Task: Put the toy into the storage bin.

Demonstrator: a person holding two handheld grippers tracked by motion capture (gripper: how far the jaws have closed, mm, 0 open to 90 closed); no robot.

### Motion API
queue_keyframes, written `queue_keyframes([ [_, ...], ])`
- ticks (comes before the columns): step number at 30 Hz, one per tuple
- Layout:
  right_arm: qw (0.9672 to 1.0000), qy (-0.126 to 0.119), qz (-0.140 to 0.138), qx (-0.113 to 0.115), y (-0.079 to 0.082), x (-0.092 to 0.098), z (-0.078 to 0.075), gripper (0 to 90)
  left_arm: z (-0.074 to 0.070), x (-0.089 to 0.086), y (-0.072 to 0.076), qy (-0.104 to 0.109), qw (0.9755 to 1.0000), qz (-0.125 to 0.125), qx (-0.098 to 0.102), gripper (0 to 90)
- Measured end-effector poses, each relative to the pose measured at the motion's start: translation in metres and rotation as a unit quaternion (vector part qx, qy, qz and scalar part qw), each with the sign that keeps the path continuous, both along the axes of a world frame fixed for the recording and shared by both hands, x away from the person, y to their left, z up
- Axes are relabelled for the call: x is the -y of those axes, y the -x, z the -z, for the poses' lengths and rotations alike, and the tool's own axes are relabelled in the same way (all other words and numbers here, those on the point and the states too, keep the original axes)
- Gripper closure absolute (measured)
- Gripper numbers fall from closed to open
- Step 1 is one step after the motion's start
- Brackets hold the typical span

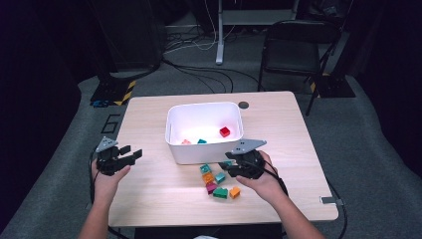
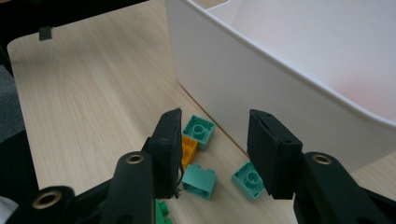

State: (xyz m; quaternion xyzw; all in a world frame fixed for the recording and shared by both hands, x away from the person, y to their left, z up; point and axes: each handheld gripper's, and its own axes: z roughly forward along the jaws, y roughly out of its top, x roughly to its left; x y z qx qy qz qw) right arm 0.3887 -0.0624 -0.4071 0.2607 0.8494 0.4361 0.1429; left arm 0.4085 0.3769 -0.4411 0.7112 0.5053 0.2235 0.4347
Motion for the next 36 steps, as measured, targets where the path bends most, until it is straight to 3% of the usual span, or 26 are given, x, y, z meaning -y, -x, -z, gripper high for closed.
queue_keyframes([
  [10, 0.9999, -0.004, -0.006, -0.015, 0.006, 0.002, 0.030, 54.8, 0.002, 0.001, -0.001, -0.003, 1.0000, 0.001, -0.004, 42.2],
  [15, 0.9999, -0.009, -0.003, -0.013, 0.008, 0.002, 0.042, 54.8, 0.003, 0.001, -0.002, -0.004, 1.0000, 0.001, -0.005, 42.2],
  [20, 0.9998, 0.000, -0.009, -0.017, 0.010, 0.002, 0.054, 54.8, 0.004, 0.001, -0.003, -0.004, 1.0000, 0.001, -0.007, 42.1],
  [36, 0.9985, 0.025, -0.039, -0.029, 0.018, -0.007, 0.074, 53.9, 0.007, 0.003, -0.007, -0.007, 0.9999, 0.004, -0.012, 42.2],
])
